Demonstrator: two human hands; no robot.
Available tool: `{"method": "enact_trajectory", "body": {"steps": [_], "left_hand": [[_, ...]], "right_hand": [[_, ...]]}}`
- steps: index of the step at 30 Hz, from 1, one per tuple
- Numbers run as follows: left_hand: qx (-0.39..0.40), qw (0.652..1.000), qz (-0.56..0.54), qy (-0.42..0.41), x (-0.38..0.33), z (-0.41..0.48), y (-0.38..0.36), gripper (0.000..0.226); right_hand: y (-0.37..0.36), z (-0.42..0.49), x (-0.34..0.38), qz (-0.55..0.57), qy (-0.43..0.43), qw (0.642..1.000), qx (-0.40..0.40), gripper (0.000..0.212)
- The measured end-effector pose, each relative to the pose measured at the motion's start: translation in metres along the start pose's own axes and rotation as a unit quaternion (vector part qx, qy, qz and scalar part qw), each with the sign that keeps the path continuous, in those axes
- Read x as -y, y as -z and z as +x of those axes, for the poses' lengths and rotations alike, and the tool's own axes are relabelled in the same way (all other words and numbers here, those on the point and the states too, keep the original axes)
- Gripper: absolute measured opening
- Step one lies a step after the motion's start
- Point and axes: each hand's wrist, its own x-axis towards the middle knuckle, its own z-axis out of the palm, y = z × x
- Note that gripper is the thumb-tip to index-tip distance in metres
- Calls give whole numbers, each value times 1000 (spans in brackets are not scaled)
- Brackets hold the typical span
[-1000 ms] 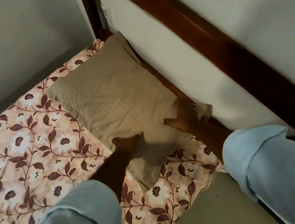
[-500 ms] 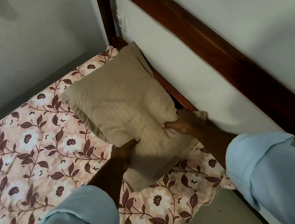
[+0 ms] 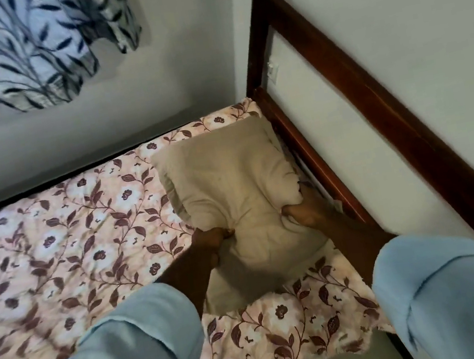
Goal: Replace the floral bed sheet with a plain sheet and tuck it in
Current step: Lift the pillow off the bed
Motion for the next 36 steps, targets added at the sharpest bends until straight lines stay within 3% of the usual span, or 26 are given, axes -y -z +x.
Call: {"method": "enact_trajectory", "body": {"steps": [3, 5, 8, 10, 13, 16, 20, 24, 27, 32, 36], "left_hand": [[-32, 999, -23, -17, -4, -7, 58, 119], [-55, 997, -39, -42, -8, -21, 93, 113], [-63, 996, -41, -46, -26, -90, 156, 79], [-96, 993, -40, -53, -23, -111, 218, 68], [-126, 988, -41, -77, -7, -118, 289, 67], [-142, 986, -3, -91, 18, -112, 383, 82], [-146, 987, -32, -65, 45, -121, 485, 65], [-244, 963, -86, -74, 91, -117, 583, 83], [-288, 950, -99, -69, 101, -138, 639, 83], [-337, 932, -118, -63, 128, -141, 720, 68], [-367, 924, -106, -31, 154, -133, 781, 71]], "right_hand": [[-12, -67, 80, 35, 31, 999, -9, 115], [-23, -94, 115, 59, 32, 998, -8, 120], [-57, -135, 161, 66, 22, 998, 0, 109], [-93, -165, 197, 64, 21, 998, 9, 108], [-137, -192, 229, 80, 4, 995, 50, 114], [-207, -226, 273, 90, 8, 991, 94, 118], [-293, -265, 327, 94, 11, 987, 128, 111], [-378, -298, 378, 84, 50, 982, 164, 103], [-441, -319, 408, 69, 67, 977, 191, 94], [-547, -321, 433, 43, 108, 968, 221, 99], [-605, -342, 467, 29, 150, 963, 224, 104]]}}
